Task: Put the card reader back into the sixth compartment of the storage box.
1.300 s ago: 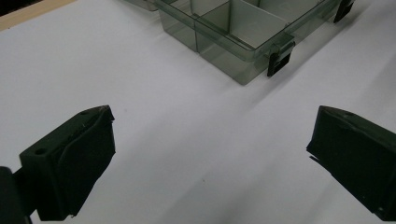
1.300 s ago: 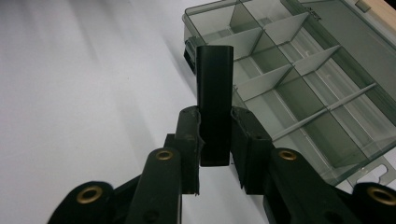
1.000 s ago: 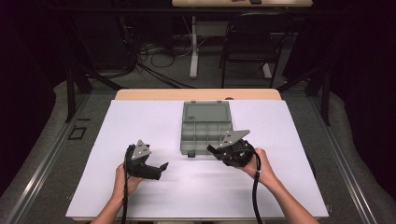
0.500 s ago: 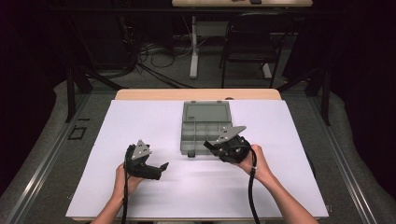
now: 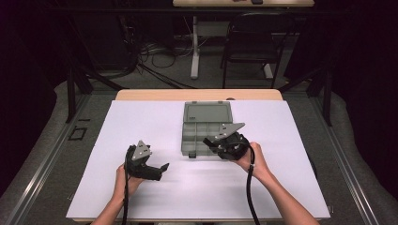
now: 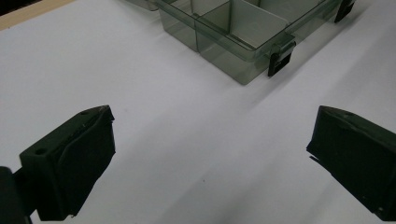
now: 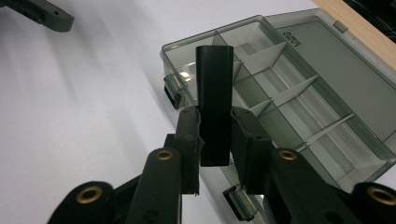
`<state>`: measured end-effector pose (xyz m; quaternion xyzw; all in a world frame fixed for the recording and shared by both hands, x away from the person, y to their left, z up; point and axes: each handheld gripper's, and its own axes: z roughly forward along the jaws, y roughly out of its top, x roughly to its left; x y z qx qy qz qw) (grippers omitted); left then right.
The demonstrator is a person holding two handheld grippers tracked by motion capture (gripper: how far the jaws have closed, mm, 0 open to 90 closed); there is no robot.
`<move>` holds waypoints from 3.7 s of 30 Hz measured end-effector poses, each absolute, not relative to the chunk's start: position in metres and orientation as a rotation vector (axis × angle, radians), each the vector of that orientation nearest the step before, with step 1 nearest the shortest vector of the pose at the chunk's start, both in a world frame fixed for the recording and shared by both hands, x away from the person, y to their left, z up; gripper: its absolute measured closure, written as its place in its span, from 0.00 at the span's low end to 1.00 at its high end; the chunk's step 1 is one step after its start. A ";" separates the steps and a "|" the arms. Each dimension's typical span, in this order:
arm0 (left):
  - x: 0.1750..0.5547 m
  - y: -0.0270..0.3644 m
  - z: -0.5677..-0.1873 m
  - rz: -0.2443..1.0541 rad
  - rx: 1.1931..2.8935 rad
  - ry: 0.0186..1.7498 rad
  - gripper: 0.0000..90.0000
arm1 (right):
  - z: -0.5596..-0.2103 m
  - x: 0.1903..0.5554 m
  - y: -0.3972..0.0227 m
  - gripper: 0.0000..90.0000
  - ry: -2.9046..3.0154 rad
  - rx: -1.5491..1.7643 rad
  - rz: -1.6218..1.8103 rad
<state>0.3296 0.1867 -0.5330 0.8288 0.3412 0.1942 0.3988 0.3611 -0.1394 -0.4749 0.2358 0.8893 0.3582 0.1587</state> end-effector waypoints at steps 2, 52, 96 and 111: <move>0.330 0.187 -0.533 0.492 2.099 0.863 0.00 | -0.474 0.362 -0.139 0.82 2.540 0.679 1.027; 0.329 0.185 -0.533 0.493 2.100 0.858 0.00 | -0.475 0.392 -0.117 0.82 2.526 0.817 1.004; 0.329 0.186 -0.532 0.493 2.092 0.857 0.00 | -0.495 0.409 -0.091 0.82 2.533 1.094 0.921; 0.329 0.186 -0.532 0.490 2.094 0.856 0.00 | -0.500 0.412 -0.087 0.82 2.532 1.145 0.865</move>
